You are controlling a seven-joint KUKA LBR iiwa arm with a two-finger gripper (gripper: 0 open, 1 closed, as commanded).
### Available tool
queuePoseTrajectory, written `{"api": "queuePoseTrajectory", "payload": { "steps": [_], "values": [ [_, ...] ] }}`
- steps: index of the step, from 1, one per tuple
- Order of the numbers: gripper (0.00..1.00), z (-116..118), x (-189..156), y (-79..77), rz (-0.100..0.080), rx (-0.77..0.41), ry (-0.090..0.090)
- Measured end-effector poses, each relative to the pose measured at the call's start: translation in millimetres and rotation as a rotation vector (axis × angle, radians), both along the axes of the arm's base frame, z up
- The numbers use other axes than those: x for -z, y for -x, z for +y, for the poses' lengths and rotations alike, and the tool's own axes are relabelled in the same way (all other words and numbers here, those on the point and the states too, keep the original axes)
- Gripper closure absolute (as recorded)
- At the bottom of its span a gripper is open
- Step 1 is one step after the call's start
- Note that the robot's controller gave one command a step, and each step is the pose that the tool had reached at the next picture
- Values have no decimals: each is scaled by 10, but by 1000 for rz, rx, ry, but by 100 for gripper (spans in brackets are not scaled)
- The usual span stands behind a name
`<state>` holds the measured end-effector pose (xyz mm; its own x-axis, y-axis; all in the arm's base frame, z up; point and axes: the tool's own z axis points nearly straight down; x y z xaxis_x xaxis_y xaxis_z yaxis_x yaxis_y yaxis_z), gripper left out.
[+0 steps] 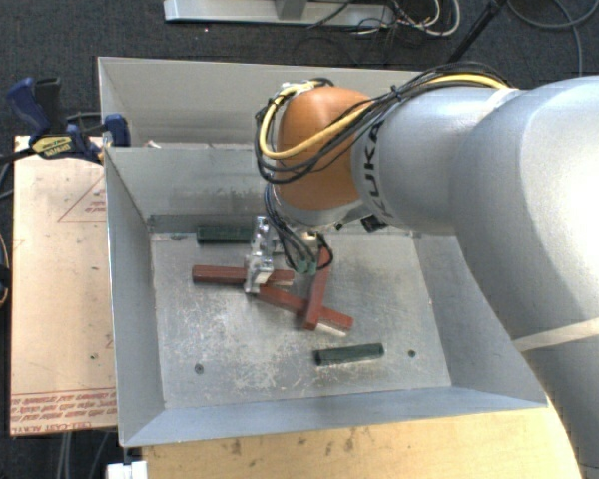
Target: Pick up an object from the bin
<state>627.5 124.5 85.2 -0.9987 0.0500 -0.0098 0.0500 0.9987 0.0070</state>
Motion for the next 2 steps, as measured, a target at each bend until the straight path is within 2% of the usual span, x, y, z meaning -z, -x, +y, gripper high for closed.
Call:
{"api": "queuePoseTrajectory", "payload": {
  "steps": [1, 2],
  "values": [
    [100, -5, -156, 6, 8, -1, 4],
    [100, -3, -272, -8, 5, 0, 4]
  ]
}}
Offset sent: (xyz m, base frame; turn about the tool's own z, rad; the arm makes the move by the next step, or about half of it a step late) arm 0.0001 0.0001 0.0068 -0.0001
